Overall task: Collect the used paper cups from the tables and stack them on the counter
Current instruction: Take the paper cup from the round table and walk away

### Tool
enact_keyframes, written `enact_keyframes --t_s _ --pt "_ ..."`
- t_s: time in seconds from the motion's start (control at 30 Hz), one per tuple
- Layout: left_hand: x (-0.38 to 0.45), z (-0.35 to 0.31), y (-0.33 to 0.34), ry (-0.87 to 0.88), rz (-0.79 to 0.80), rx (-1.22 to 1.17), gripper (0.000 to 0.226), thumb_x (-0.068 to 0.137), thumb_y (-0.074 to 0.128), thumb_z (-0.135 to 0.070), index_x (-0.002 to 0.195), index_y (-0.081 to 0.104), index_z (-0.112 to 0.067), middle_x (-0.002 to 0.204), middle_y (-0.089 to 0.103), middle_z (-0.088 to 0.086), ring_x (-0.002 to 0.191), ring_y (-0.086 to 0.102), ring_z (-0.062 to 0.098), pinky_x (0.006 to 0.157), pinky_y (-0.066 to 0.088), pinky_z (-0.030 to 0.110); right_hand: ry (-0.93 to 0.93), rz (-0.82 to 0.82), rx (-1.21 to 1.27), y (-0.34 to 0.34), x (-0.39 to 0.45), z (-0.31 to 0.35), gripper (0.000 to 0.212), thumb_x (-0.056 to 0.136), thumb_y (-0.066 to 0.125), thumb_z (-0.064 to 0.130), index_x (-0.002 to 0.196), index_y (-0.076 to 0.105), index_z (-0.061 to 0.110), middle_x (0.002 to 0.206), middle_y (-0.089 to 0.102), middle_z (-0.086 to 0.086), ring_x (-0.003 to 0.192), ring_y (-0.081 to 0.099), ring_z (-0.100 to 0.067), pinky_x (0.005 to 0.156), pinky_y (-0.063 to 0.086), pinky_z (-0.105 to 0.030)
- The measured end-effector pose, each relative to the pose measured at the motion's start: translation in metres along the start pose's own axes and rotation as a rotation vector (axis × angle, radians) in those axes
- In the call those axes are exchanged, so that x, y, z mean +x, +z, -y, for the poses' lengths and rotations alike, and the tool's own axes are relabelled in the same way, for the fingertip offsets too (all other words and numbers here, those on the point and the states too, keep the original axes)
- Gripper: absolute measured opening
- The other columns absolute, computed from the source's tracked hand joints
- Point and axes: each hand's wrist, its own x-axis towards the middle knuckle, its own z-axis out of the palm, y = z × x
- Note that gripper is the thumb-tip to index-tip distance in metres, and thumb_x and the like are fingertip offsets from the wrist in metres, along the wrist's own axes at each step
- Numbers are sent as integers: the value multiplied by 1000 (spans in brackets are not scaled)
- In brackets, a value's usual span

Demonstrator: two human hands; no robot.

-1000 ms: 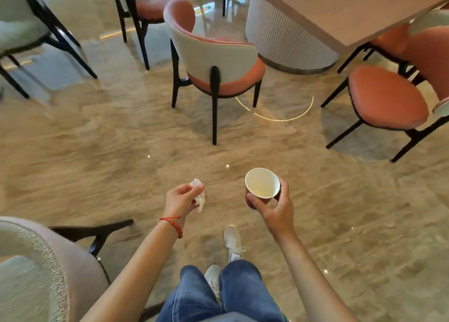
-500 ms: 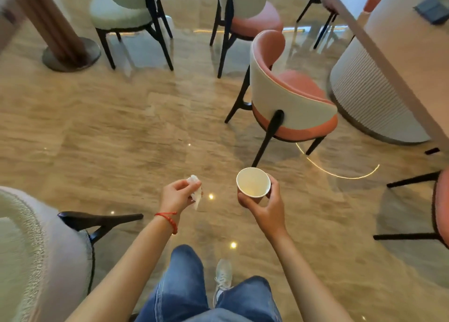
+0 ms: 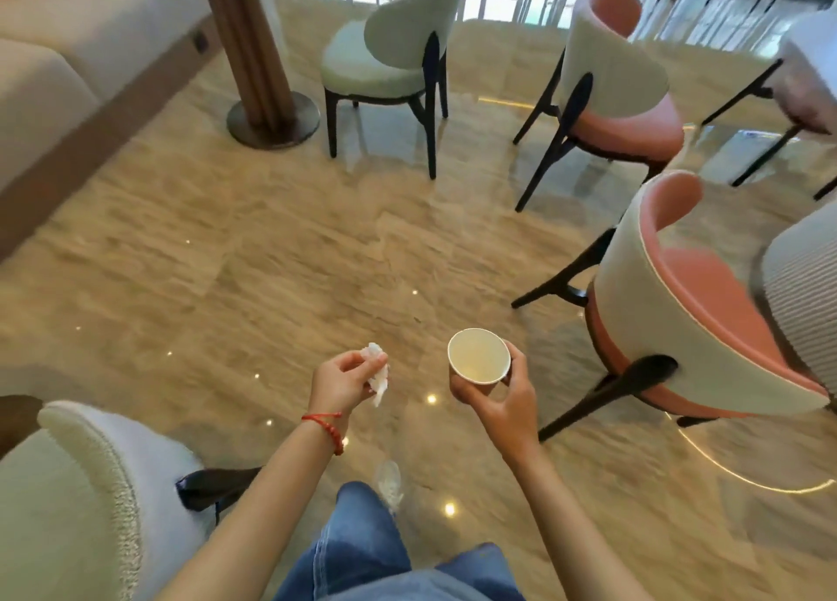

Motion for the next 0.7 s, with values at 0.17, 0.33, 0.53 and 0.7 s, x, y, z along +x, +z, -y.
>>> enact_keyframes --t_s 0.17,0.33,0.53,0.7 --pt "61 -45 -19 9 -18 -34 7 80 68 -7 80 66 0 67 67 6 52 63 7 50 51 18 -36 44 29 42 75 29 66 67 85 14 119 45 21 104 57 19 93 52 17 75 39 -2" --pt "116 -75 -36 18 -120 -143 13 78 71 -10 65 67 -7 61 68 4 55 65 12 53 53 21 -71 131 36 79 143 51 66 66 85 16 117 45 28 105 58 20 95 52 16 75 38 -1" --pt "185 -108 -54 43 -284 -268 17 77 71 -9 61 67 -9 57 69 1 52 65 11 53 54 21 -169 297 32 140 239 71 64 66 85 16 108 45 44 110 57 17 97 53 12 77 39 -2" --pt "226 -144 -71 83 -479 -379 19 76 72 -8 58 68 -12 56 69 1 52 65 10 51 53 19 -288 488 25 199 316 104 68 64 86 14 110 45 42 111 55 18 99 51 12 79 39 -3"
